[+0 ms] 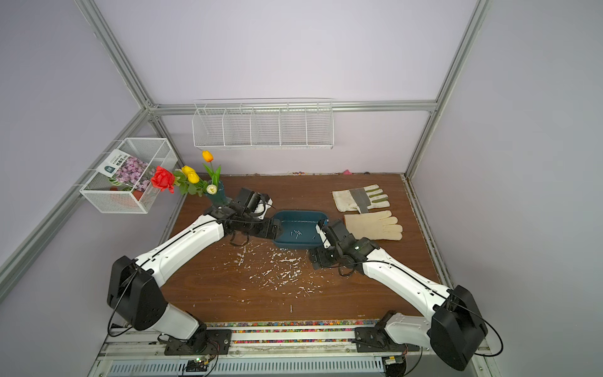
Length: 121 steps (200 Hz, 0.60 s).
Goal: Put the screws on the desktop into the storage box
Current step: Place the screw in the storage box.
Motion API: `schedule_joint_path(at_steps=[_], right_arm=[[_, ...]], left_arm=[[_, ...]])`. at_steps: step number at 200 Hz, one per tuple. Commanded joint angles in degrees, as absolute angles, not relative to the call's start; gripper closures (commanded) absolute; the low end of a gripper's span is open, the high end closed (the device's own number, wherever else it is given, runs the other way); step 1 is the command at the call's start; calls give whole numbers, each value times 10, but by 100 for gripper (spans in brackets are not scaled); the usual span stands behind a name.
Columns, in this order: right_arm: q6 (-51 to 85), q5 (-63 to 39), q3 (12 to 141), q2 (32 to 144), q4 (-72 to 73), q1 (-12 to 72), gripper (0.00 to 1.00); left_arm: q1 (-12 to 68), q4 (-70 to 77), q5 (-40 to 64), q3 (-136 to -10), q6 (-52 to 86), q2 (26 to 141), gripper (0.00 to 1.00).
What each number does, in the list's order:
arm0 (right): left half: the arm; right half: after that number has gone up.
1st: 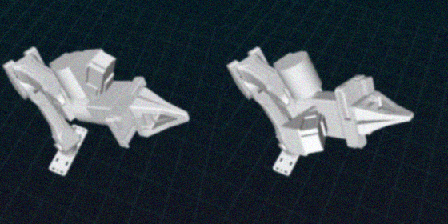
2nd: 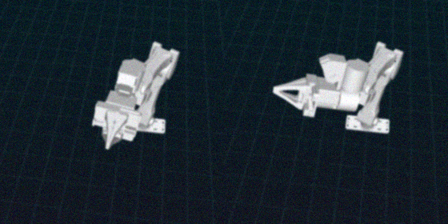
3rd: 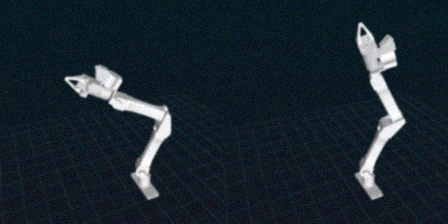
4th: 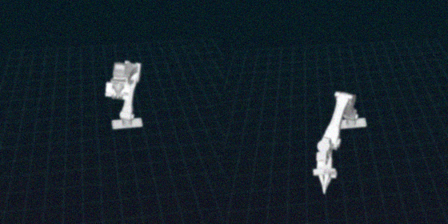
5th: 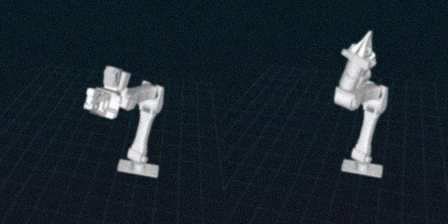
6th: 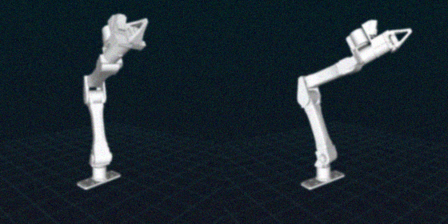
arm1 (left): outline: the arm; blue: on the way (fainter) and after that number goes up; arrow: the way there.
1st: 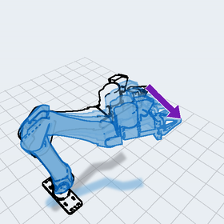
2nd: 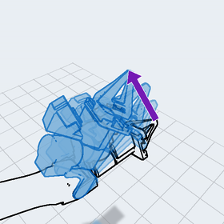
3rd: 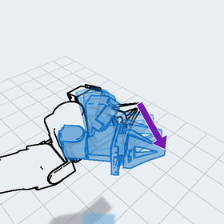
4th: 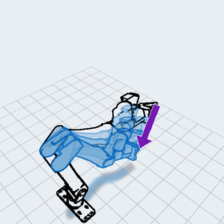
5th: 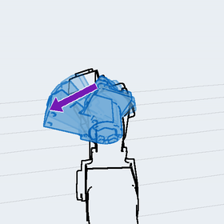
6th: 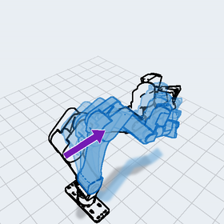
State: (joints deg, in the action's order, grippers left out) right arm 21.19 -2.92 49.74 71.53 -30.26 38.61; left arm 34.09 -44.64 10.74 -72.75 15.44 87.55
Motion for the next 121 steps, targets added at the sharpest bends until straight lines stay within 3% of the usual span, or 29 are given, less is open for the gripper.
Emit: schedule_joint_path(at_steps=[1, 54, 121], right_arm=[[212, -24, 507, 727, -318, 388, 8], [216, -21, 510, 758, -314, 388, 14], [214, -33, 520, 821, -283, 388, 32]], left_arm=[[336, -470, 131, -696, 130, 836, 0], [333, -441, 207, -611, 98, 720, 0], [334, -398, 227, -518, 121, 600, 0]])
